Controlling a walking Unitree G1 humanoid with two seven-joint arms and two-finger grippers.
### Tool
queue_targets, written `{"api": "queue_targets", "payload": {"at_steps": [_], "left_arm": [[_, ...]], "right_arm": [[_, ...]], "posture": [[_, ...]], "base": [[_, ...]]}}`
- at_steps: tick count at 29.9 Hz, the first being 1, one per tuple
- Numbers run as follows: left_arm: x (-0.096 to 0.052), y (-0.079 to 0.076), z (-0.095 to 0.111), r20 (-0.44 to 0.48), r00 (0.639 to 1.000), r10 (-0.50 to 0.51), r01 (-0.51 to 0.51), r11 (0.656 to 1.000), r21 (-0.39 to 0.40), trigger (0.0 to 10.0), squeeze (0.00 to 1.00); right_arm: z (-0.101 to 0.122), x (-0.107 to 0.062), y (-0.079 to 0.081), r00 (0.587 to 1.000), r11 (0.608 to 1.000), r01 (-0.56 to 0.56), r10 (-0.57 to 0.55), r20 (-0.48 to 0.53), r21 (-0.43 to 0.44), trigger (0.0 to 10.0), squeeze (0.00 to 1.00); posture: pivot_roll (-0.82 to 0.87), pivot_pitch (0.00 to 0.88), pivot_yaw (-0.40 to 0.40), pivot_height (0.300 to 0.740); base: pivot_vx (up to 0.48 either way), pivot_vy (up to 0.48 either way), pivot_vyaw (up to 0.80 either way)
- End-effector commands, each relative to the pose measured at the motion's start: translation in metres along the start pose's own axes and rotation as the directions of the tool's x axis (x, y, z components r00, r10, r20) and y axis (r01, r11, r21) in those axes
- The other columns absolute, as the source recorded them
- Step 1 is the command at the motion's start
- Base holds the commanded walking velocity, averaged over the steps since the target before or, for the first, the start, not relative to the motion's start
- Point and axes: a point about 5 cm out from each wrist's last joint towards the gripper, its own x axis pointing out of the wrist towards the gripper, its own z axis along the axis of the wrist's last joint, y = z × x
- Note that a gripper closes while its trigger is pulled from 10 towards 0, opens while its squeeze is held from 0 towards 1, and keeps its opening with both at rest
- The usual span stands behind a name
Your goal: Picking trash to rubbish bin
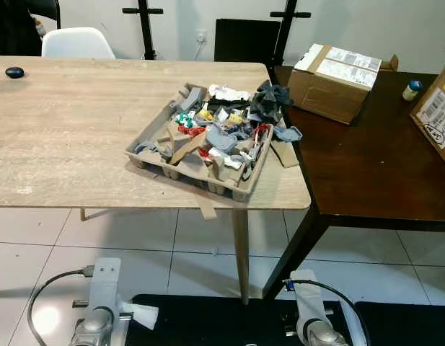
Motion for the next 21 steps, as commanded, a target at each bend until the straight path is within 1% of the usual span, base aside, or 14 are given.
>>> {"api": "queue_targets", "payload": {"at_steps": [1, 5, 9, 11, 12, 13, 15, 18, 19, 20, 21], "left_arm": [[-0.0025, 0.0025, -0.0097, -0.029, 1.000, -0.010, 0.010, 1.000, 0.019, 10.0, 0.00], [-0.0025, -0.0013, -0.0094, -0.028, 0.999, -0.036, 0.036, 0.999, 0.009, 10.0, 0.00], [-0.0023, -0.0022, -0.0093, -0.032, 0.999, -0.030, 0.031, 0.999, 0.021, 10.0, 0.00], [-0.0025, -0.0033, -0.0096, -0.030, 0.999, -0.043, 0.043, 0.999, 0.011, 10.0, 0.00], [-0.0028, -0.0046, -0.0094, -0.022, 0.998, -0.059, 0.059, 0.998, 0.003, 5.6, 0.00], [-0.0033, -0.0063, -0.0090, -0.008, 0.996, -0.084, 0.084, 0.996, -0.003, 0.0, 0.00], [-0.0035, -0.0069, -0.0091, -0.006, 0.996, -0.092, 0.092, 0.996, 0.001, 0.0, 0.00], [-0.0035, -0.0053, -0.0105, -0.019, 0.997, -0.070, 0.070, 0.997, 0.031, 0.0, 0.00], [-0.0034, -0.0039, -0.0112, -0.027, 0.998, -0.050, 0.051, 0.997, 0.051, 10.0, 0.00], [-0.0034, -0.0039, -0.0112, -0.027, 0.998, -0.050, 0.051, 0.997, 0.051, 10.0, 0.00], [-0.0034, -0.0024, -0.0110, -0.023, 0.999, -0.035, 0.036, 0.997, 0.073, 10.0, 0.00]], "right_arm": [[-0.0086, -0.0013, 0.0017, 0.999, 1.000, 0.000, 0.000, -0.039, 0.013, 10.0, 0.00], [-0.0112, -0.0020, 0.0039, 0.999, 1.000, -0.017, 0.017, -0.044, -0.001, 10.0, 0.00], [-0.0142, -0.0027, 0.0036, 0.998, 1.000, -0.017, 0.017, -0.056, -0.006, 10.0, 0.00], [-0.0136, -0.0025, 0.0048, 0.998, 1.000, -0.018, 0.017, -0.058, -0.008, 10.0, 0.00], [-0.0125, -0.0022, 0.0056, 0.998, 1.000, -0.021, 0.020, -0.056, -0.011, 10.0, 0.00], [-0.0107, -0.0017, 0.0064, 0.998, 1.000, -0.024, 0.023, -0.051, -0.013, 10.0, 0.00], [-0.0099, -0.0015, 0.0066, 0.998, 1.000, -0.024, 0.024, -0.050, -0.013, 10.0, 0.00], [-0.0094, -0.0014, 0.0076, 0.998, 1.000, -0.027, 0.026, -0.048, -0.015, 10.0, 0.00], [-0.0095, -0.0014, 0.0082, 0.998, 0.999, -0.029, 0.028, -0.049, -0.016, 10.0, 0.00], [-0.0095, -0.0014, 0.0082, 0.998, 0.999, -0.029, 0.028, -0.049, -0.016, 10.0, 0.00], [-0.0094, -0.0014, 0.0092, 0.998, 0.999, -0.032, 0.031, -0.049, -0.017, 10.0, 0.00]], "posture": [[0.13, 0.129, 0.012, 0.740], [0.13, 0.130, 0.010, 0.740], [0.14, 0.129, 0.005, 0.740], [0.14, 0.127, 0.005, 0.740], [0.14, 0.127, 0.004, 0.740], [0.14, 0.123, 0.002, 0.740], [0.14, 0.122, 0.002, 0.740], [0.15, 0.120, 0.000, 0.740], [0.15, 0.119, 0.001, 0.740], [0.15, 0.119, 0.001, 0.740], [0.15, 0.118, 0.003, 0.740]], "base": [[0.000, 0.000, 0.00], [0.000, 0.000, 0.00], [0.000, 0.000, 0.00], [0.000, 0.000, 0.00], [0.000, 0.000, 0.00], [0.000, 0.000, 0.00], [0.000, 0.000, 0.00], [0.000, 0.000, 0.00], [0.000, 0.000, 0.00], [0.000, 0.000, 0.00], [0.000, 0.000, 0.00]]}}
